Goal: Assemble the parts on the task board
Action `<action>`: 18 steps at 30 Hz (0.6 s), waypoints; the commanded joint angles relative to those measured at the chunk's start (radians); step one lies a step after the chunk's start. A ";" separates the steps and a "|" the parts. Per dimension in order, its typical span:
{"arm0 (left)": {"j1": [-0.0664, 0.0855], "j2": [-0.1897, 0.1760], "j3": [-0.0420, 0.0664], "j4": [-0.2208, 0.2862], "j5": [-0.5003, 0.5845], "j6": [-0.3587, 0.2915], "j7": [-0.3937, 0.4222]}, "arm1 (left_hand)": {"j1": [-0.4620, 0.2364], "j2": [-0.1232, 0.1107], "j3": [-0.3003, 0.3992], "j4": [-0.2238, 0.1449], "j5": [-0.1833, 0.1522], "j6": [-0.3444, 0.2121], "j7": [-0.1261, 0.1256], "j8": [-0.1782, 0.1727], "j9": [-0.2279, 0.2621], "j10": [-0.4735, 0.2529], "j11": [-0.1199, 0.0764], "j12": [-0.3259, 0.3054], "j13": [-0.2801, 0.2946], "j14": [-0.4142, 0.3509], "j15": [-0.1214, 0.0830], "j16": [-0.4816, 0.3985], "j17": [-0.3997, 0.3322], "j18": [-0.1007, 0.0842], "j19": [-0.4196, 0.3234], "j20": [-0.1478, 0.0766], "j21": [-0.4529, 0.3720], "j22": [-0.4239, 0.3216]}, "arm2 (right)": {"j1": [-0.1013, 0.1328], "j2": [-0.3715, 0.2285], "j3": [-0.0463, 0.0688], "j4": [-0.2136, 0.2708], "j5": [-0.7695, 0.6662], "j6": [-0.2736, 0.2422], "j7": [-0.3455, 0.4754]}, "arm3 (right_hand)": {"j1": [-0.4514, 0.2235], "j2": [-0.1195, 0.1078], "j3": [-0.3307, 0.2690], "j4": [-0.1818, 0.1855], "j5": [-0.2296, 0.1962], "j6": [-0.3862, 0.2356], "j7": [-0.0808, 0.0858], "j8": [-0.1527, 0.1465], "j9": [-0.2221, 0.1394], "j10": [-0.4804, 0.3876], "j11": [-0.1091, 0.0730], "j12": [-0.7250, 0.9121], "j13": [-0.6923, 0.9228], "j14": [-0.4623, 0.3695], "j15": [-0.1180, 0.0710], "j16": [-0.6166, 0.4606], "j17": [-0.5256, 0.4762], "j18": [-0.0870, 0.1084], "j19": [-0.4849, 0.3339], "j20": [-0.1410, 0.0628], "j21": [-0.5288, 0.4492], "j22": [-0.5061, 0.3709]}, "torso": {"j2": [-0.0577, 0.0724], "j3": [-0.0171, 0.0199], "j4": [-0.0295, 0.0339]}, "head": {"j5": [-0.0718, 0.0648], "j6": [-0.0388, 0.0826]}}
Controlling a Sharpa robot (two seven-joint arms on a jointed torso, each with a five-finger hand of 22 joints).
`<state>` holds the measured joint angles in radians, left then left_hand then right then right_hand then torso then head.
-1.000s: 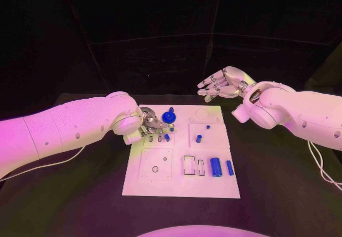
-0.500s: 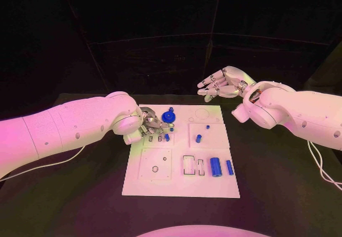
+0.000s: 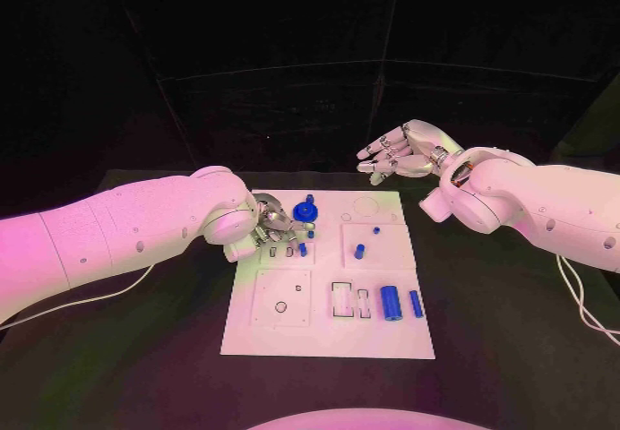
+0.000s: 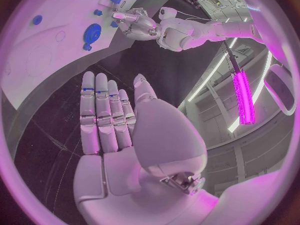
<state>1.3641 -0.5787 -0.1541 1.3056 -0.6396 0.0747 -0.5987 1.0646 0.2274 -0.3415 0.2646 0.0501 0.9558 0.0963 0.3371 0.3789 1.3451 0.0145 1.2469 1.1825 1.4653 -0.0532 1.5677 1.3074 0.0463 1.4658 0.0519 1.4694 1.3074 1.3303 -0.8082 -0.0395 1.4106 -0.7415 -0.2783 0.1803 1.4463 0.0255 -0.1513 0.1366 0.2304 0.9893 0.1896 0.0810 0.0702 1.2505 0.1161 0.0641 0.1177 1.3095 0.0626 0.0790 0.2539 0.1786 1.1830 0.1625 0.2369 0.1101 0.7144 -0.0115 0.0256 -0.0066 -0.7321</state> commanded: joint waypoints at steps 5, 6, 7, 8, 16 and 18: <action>0.001 -0.004 0.001 0.001 0.004 -0.002 0.013 | 0.016 -0.008 -0.001 -0.015 -0.002 0.001 0.004 -0.012 -0.009 0.001 0.008 -0.004 0.001 0.106 0.009 0.003 0.263 -0.007 0.028 0.010 -0.006 0.089 | 0.002 0.000 0.001 0.000 0.001 0.001 0.007 | -0.002 0.004 -0.006 0.002 0.005 -0.004 0.002 0.006 0.001 -0.007 0.003 0.002 -0.001 -0.008 0.002 -0.005 -0.002 0.005 -0.001 0.007 -0.003 -0.001 | -0.001 0.0001 0.0000 | -0.002 0.000; 0.001 -0.004 0.001 0.002 0.003 -0.001 0.012 | 0.016 -0.008 -0.001 -0.015 -0.002 0.001 0.004 -0.012 -0.009 0.001 0.008 -0.004 0.001 0.106 0.009 0.003 0.263 -0.007 0.028 0.010 -0.006 0.089 | 0.002 0.000 0.001 0.000 0.001 0.001 0.007 | -0.002 0.004 -0.006 0.002 0.005 -0.004 0.002 0.006 0.001 -0.007 0.003 0.002 -0.001 -0.008 0.002 -0.005 -0.002 0.005 -0.001 0.007 -0.003 -0.001 | -0.001 0.0000 -0.0001 | -0.002 0.000; 0.001 -0.005 0.001 0.002 0.000 0.002 0.011 | 0.020 -0.012 -0.002 -0.019 -0.002 0.004 0.003 -0.011 -0.010 0.001 0.008 -0.004 0.001 0.106 0.010 0.003 0.263 -0.007 0.028 0.010 -0.006 0.090 | 0.002 -0.001 0.001 -0.001 0.001 0.000 0.006 | -0.002 0.004 -0.006 0.002 0.005 -0.004 0.002 0.006 0.001 -0.007 0.003 0.002 -0.001 -0.008 0.002 -0.005 -0.002 0.005 -0.001 0.007 -0.003 -0.001 | -0.001 0.0004 -0.0003 | -0.002 0.000; 0.001 -0.007 0.001 0.004 -0.007 0.006 0.011 | 0.024 -0.017 -0.003 -0.023 -0.002 0.009 0.003 -0.010 -0.011 0.001 0.007 -0.005 0.000 0.106 0.009 0.003 0.263 -0.007 0.028 0.010 -0.006 0.090 | 0.002 -0.001 0.001 -0.001 0.001 0.000 0.006 | -0.002 0.004 -0.006 0.002 0.005 -0.004 0.002 0.006 0.001 -0.007 0.003 0.002 -0.001 -0.008 0.002 -0.005 -0.002 0.005 -0.001 0.007 -0.003 -0.001 | -0.001 0.0001 -0.0004 | -0.003 0.001; 0.002 -0.028 0.001 0.022 -0.121 0.042 0.004 | -0.013 -0.055 -0.043 -0.003 -0.003 0.051 -0.014 0.028 0.002 0.002 -0.007 -0.003 0.003 0.106 -0.001 0.003 0.263 -0.006 0.027 0.003 -0.008 0.088 | 0.002 -0.003 0.001 -0.001 0.001 0.001 0.005 | -0.002 0.004 -0.006 0.002 0.005 -0.004 0.002 0.006 0.001 -0.007 0.003 0.002 -0.001 -0.008 0.002 -0.005 -0.002 0.005 -0.001 0.007 -0.003 -0.001 | 0.000 0.0004 -0.0018 | -0.005 0.001; 0.004 -0.033 0.001 0.027 -0.133 0.056 0.001 | -0.022 -0.056 -0.050 0.005 -0.003 0.056 -0.018 0.037 0.007 0.002 -0.009 -0.003 0.003 0.106 -0.004 0.003 0.263 -0.006 0.027 0.000 -0.008 0.088 | 0.002 -0.003 0.001 -0.001 0.001 0.001 0.005 | -0.002 0.004 -0.006 0.002 0.005 -0.004 0.002 0.006 0.001 -0.007 0.003 0.002 -0.001 -0.008 0.002 -0.005 -0.002 0.005 -0.001 0.007 -0.003 -0.001 | 0.000 0.0005 -0.0021 | -0.007 0.000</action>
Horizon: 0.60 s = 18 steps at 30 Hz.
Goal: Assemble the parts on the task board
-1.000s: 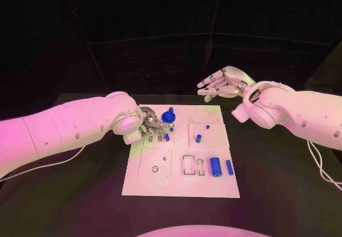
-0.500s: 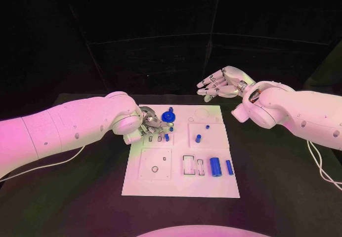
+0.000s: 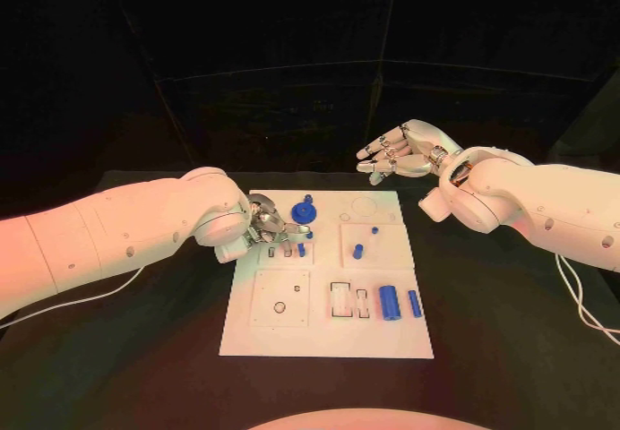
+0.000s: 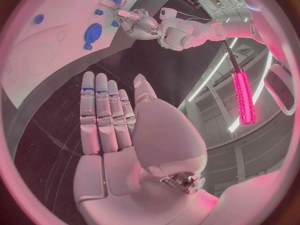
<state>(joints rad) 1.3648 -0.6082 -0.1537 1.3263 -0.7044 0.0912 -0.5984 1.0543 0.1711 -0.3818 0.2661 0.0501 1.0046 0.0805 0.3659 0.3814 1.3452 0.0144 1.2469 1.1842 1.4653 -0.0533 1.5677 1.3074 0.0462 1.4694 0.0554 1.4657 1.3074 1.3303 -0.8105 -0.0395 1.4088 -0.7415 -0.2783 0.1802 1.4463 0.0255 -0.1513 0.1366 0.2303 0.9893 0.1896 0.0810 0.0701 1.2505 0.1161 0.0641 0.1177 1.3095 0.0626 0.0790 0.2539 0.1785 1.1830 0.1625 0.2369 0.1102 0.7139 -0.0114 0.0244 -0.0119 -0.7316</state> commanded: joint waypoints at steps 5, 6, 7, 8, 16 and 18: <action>0.005 -0.007 0.001 0.014 -0.078 0.061 -0.002 | -0.009 0.001 -0.013 0.007 -0.002 0.024 -0.014 0.045 0.031 0.006 -0.019 0.001 0.007 0.106 -0.012 0.003 0.263 -0.006 0.024 -0.011 -0.004 0.089 | 0.002 -0.001 0.001 0.001 0.001 0.001 0.005 | -0.002 0.004 -0.006 0.002 0.005 -0.004 0.002 0.006 0.001 -0.007 0.003 0.002 -0.001 -0.008 0.002 -0.005 -0.002 0.005 -0.001 0.007 -0.003 -0.001 | 0.000 0.0003 0.0009 | -0.003 0.000; 0.006 -0.007 0.001 0.016 -0.079 0.063 -0.002 | -0.008 0.001 -0.013 0.007 -0.002 0.025 -0.016 0.051 0.036 0.007 -0.021 0.003 0.008 0.106 -0.014 0.003 0.263 -0.006 0.024 -0.012 -0.004 0.089 | 0.002 -0.001 0.001 0.000 0.001 0.001 0.005 | -0.002 0.004 -0.006 0.002 0.005 -0.004 0.002 0.006 0.001 -0.007 0.003 0.002 -0.001 -0.008 0.002 -0.005 -0.002 0.005 -0.001 0.007 -0.003 -0.001 | 0.000 0.0001 0.0013 | -0.003 0.000; 0.007 -0.006 0.001 0.017 -0.080 0.066 -0.002 | -0.005 0.002 -0.013 0.006 -0.002 0.026 -0.018 0.060 0.044 0.009 -0.023 0.005 0.010 0.106 -0.016 0.003 0.263 -0.006 0.024 -0.014 -0.005 0.088 | 0.002 -0.001 0.001 0.000 0.001 0.001 0.004 | -0.002 0.004 -0.006 0.002 0.005 -0.004 0.002 0.006 0.001 -0.007 0.003 0.002 -0.001 -0.008 0.002 -0.005 -0.002 0.005 -0.001 0.007 -0.003 -0.001 | 0.000 0.0000 0.0016 | -0.003 0.000; 0.007 -0.006 0.001 0.019 -0.081 0.068 -0.002 | -0.003 0.002 -0.013 0.006 -0.002 0.025 -0.020 0.070 0.054 0.010 -0.025 0.006 0.011 0.106 -0.018 0.003 0.263 -0.006 0.023 -0.016 -0.006 0.087 | 0.002 -0.001 0.001 -0.001 0.001 0.001 0.004 | -0.002 0.004 -0.006 0.002 0.005 -0.004 0.002 0.006 0.001 -0.007 0.003 0.002 -0.001 -0.008 0.002 -0.005 -0.002 0.005 -0.001 0.007 -0.003 -0.001 | 0.000 0.0000 0.0018 | -0.003 0.000; 0.015 0.014 0.002 0.018 -0.104 0.087 -0.007 | 0.003 0.001 -0.013 0.003 -0.002 0.005 -0.025 0.107 0.096 0.012 -0.030 0.006 0.013 0.106 -0.023 0.003 0.263 -0.006 0.024 -0.022 -0.006 0.088 | 0.002 0.002 0.001 -0.005 0.001 0.003 0.004 | -0.002 0.004 -0.006 0.002 0.005 -0.004 0.002 0.006 0.001 -0.007 0.003 0.002 -0.001 -0.008 0.002 -0.005 -0.002 0.005 -0.001 0.007 -0.003 -0.001 | 0.001 0.0004 0.0023 | 0.002 -0.001; 0.017 0.022 0.002 0.018 -0.135 0.090 -0.008 | 0.002 0.001 -0.014 0.004 -0.002 0.001 -0.025 0.111 0.101 0.010 -0.030 0.004 0.010 0.106 -0.023 0.003 0.263 -0.006 0.024 -0.022 -0.007 0.088 | 0.002 0.002 0.001 -0.005 0.001 0.004 0.004 | -0.002 0.005 -0.006 0.002 0.005 -0.004 0.002 0.007 0.001 -0.007 0.003 0.002 -0.002 -0.008 0.002 -0.005 -0.002 0.005 -0.001 0.007 -0.004 -0.002 | 0.001 0.0001 0.0023 | 0.003 -0.001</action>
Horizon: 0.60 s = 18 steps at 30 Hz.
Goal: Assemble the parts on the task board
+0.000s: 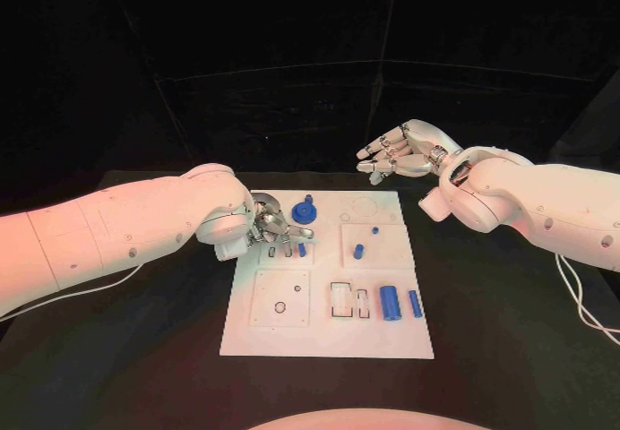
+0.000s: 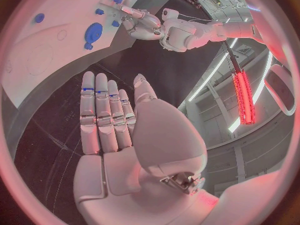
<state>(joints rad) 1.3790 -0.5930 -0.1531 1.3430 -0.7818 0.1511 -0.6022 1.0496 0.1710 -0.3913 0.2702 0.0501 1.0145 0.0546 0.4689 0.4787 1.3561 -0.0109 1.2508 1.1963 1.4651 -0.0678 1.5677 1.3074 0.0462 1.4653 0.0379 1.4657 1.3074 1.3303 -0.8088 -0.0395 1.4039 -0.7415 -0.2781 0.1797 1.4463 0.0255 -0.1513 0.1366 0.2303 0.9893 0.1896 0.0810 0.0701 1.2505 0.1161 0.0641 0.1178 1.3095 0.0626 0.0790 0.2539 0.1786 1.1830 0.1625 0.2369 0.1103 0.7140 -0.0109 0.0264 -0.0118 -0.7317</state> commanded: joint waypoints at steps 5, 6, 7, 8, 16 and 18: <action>0.004 0.020 0.001 0.000 -0.096 0.031 -0.015 | 0.002 0.004 -0.004 0.004 -0.002 -0.016 0.000 0.016 0.014 -0.002 -0.005 -0.002 -0.004 0.106 -0.009 0.003 0.263 -0.006 0.028 -0.005 -0.008 0.087 | 0.002 0.000 0.001 -0.002 0.001 0.004 0.003 | -0.001 0.005 -0.007 0.001 0.006 -0.004 0.002 0.008 0.002 -0.007 0.003 0.003 -0.003 -0.008 0.002 -0.006 -0.002 0.005 0.000 0.007 -0.007 -0.004 | 0.001 -0.0006 -0.0018 | 0.004 -0.002; 0.005 0.023 0.001 -0.001 -0.098 0.031 -0.016 | 0.005 0.007 -0.001 0.003 -0.001 -0.018 0.000 0.018 0.017 -0.002 -0.005 -0.002 -0.004 0.106 -0.009 0.003 0.263 -0.006 0.028 -0.005 -0.008 0.086 | 0.002 0.000 0.001 -0.002 0.001 0.005 0.003 | -0.001 0.005 -0.007 0.001 0.006 -0.004 0.002 0.008 0.002 -0.007 0.003 0.003 -0.003 -0.008 0.002 -0.006 -0.002 0.005 0.000 0.007 -0.007 -0.004 | 0.001 -0.0004 -0.0015 | 0.004 -0.002; 0.005 0.026 0.001 -0.003 -0.101 0.031 -0.018 | 0.011 0.011 0.005 0.000 -0.001 -0.021 0.000 0.022 0.021 -0.002 -0.005 -0.003 -0.004 0.106 -0.009 0.003 0.263 -0.006 0.027 -0.006 -0.009 0.085 | 0.002 0.000 0.001 -0.003 0.001 0.005 0.003 | -0.001 0.005 -0.007 0.001 0.006 -0.004 0.002 0.008 0.002 -0.007 0.003 0.003 -0.003 -0.008 0.002 -0.006 -0.002 0.005 0.000 0.007 -0.007 -0.004 | 0.000 -0.0002 -0.0006 | 0.004 -0.002; 0.006 0.030 0.001 -0.006 -0.103 0.031 -0.020 | 0.018 0.015 0.013 -0.004 -0.001 -0.024 0.000 0.026 0.027 -0.002 -0.005 -0.003 -0.005 0.106 -0.009 0.003 0.263 -0.006 0.027 -0.006 -0.009 0.085 | 0.002 0.000 0.001 -0.003 0.001 0.005 0.003 | -0.001 0.005 -0.007 0.001 0.006 -0.004 0.002 0.008 0.002 -0.007 0.003 0.003 -0.003 -0.008 0.002 -0.006 -0.002 0.005 0.000 0.007 -0.007 -0.004 | 0.000 0.0002 -0.0005 | 0.005 -0.002; 0.008 0.059 0.001 -0.026 -0.108 0.044 -0.048 | 0.035 0.008 0.078 -0.017 -0.001 -0.047 -0.002 0.053 0.063 -0.003 -0.007 -0.005 -0.006 0.106 -0.010 0.003 0.263 -0.006 0.028 -0.007 -0.010 0.086 | 0.002 0.003 0.001 -0.004 0.001 0.007 0.003 | -0.001 0.005 -0.008 0.001 0.007 -0.004 0.002 0.008 0.002 -0.007 0.003 0.003 -0.003 -0.008 0.002 -0.006 -0.002 0.005 0.000 0.007 -0.007 -0.004 | 0.001 0.0006 -0.0013 | 0.008 -0.002; 0.009 0.062 0.001 -0.031 -0.109 0.047 -0.055 | 0.033 0.005 0.087 -0.017 0.000 -0.049 -0.002 0.056 0.067 -0.003 -0.007 -0.005 -0.006 0.106 -0.010 0.003 0.263 -0.006 0.028 -0.008 -0.010 0.086 | 0.002 0.003 0.001 -0.005 0.001 0.008 0.003 | -0.001 0.005 -0.008 0.001 0.007 -0.004 0.002 0.008 0.002 -0.007 0.003 0.003 -0.003 -0.008 0.002 -0.006 -0.002 0.005 0.000 0.007 -0.007 -0.004 | 0.000 -0.0001 -0.0015 | 0.007 -0.002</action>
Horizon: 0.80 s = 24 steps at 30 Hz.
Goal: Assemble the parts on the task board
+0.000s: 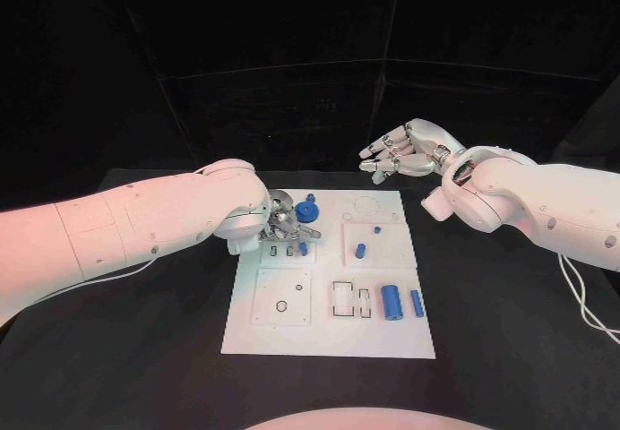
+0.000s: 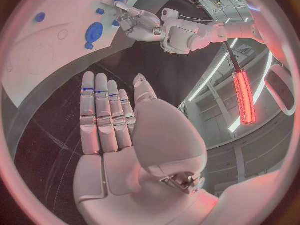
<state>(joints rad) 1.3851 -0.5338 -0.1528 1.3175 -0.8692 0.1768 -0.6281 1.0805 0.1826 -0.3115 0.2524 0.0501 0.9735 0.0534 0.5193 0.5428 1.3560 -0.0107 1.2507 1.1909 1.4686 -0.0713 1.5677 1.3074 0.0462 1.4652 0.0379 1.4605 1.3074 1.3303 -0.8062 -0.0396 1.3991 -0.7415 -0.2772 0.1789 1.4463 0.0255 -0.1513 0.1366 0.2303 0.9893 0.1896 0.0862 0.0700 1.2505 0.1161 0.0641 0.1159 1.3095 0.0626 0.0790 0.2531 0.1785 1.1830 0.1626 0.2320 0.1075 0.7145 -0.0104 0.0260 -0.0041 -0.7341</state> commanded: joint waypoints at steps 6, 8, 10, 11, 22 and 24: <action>0.003 0.010 0.001 -0.016 -0.022 0.028 -0.038 | 0.000 -0.012 0.022 0.002 0.000 -0.011 -0.001 0.011 0.011 -0.003 -0.008 -0.005 0.000 0.102 -0.007 0.003 0.263 -0.006 0.028 -0.008 -0.005 0.087 | 0.002 0.000 0.001 -0.001 0.001 0.007 0.004 | -0.001 0.005 -0.008 0.001 0.007 -0.004 0.002 0.003 0.002 -0.007 0.003 0.003 -0.001 -0.008 0.002 -0.006 -0.001 0.005 0.000 0.007 -0.002 -0.001 | 0.000 -0.0003 -0.0009 | -0.002 -0.001; 0.003 0.014 0.001 -0.019 -0.022 0.030 -0.040 | 0.000 -0.014 0.025 0.002 0.000 -0.012 -0.001 0.013 0.013 -0.003 -0.008 -0.005 0.000 0.102 -0.007 0.003 0.263 -0.006 0.029 -0.008 -0.005 0.087 | 0.002 0.001 0.001 -0.002 0.001 0.007 0.004 | -0.001 0.005 -0.008 0.001 0.007 -0.004 0.002 0.003 0.002 -0.007 0.003 0.003 -0.001 -0.008 0.002 -0.006 -0.001 0.005 0.000 0.007 -0.002 -0.001 | 0.001 -0.0007 -0.0006 | -0.002 -0.003; 0.003 0.016 0.001 -0.020 -0.022 0.033 -0.041 | 0.000 -0.015 0.027 0.002 0.000 -0.012 -0.001 0.013 0.014 -0.003 -0.008 -0.005 0.000 0.102 -0.007 0.003 0.263 -0.006 0.029 -0.008 -0.005 0.087 | 0.002 0.002 0.001 -0.002 0.001 0.008 0.004 | -0.001 0.005 -0.008 0.001 0.007 -0.004 0.002 0.003 0.002 -0.007 0.003 0.003 -0.001 -0.008 0.002 -0.006 -0.001 0.005 0.000 0.007 -0.002 -0.001 | 0.001 -0.0007 -0.0006 | -0.001 -0.003; 0.003 0.018 0.001 -0.021 -0.022 0.035 -0.042 | 0.000 -0.016 0.029 0.001 0.000 -0.012 -0.002 0.014 0.015 -0.003 -0.008 -0.006 0.000 0.102 -0.008 0.003 0.263 -0.006 0.028 -0.008 -0.005 0.087 | 0.002 0.002 0.001 -0.002 0.001 0.008 0.004 | -0.001 0.005 -0.008 0.001 0.007 -0.004 0.002 0.003 0.002 -0.007 0.003 0.003 -0.001 -0.008 0.002 -0.006 -0.001 0.005 0.000 0.007 -0.002 -0.001 | 0.001 -0.0009 -0.0006 | -0.001 -0.003; 0.003 0.027 0.001 -0.028 -0.022 0.050 -0.044 | 0.002 -0.027 0.045 -0.002 -0.001 -0.016 -0.003 0.021 0.024 -0.003 -0.009 -0.006 -0.001 0.102 -0.008 0.003 0.263 -0.006 0.029 -0.008 -0.005 0.088 | 0.002 0.005 0.001 -0.003 0.001 0.009 0.005 | -0.001 0.006 -0.008 0.001 0.009 -0.003 0.001 0.004 0.002 -0.006 0.003 0.003 -0.002 -0.008 0.002 -0.006 -0.001 0.005 0.001 0.007 -0.003 -0.002 | 0.000 -0.0007 -0.0003 | -0.001 -0.006; 0.003 0.028 0.001 -0.027 -0.022 0.053 -0.042 | 0.005 -0.032 0.054 -0.006 -0.001 -0.018 -0.003 0.024 0.028 -0.003 -0.009 -0.006 -0.001 0.102 -0.008 0.003 0.263 -0.006 0.029 -0.009 -0.005 0.088 | 0.002 0.006 0.001 -0.003 0.001 0.010 0.005 | -0.001 0.006 -0.008 0.001 0.009 -0.003 0.001 0.004 0.002 -0.006 0.003 0.003 -0.002 -0.008 0.002 -0.006 -0.001 0.005 0.001 0.007 -0.003 -0.002 | 0.000 -0.0009 -0.0008 | -0.001 -0.006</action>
<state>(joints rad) 1.3863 -0.5068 -0.1529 1.2895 -0.8843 0.2097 -0.6639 1.0861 0.1581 -0.2632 0.2447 0.0501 0.9627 0.0497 0.5395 0.5699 1.3523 -0.0143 1.2507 1.1911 1.4650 -0.0749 1.5677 1.3074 0.0462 1.4652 0.0379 1.4605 1.3073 1.3303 -0.8018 -0.0396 1.3951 -0.7416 -0.2746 0.1787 1.4463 0.0255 -0.1513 0.1366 0.2359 0.9893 0.1895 0.0861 0.0707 1.2505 0.1161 0.0641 0.1150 1.3095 0.0626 0.0790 0.2533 0.1785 1.1830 0.1625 0.2320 0.1062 0.7148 -0.0112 0.0251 -0.0058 -0.7400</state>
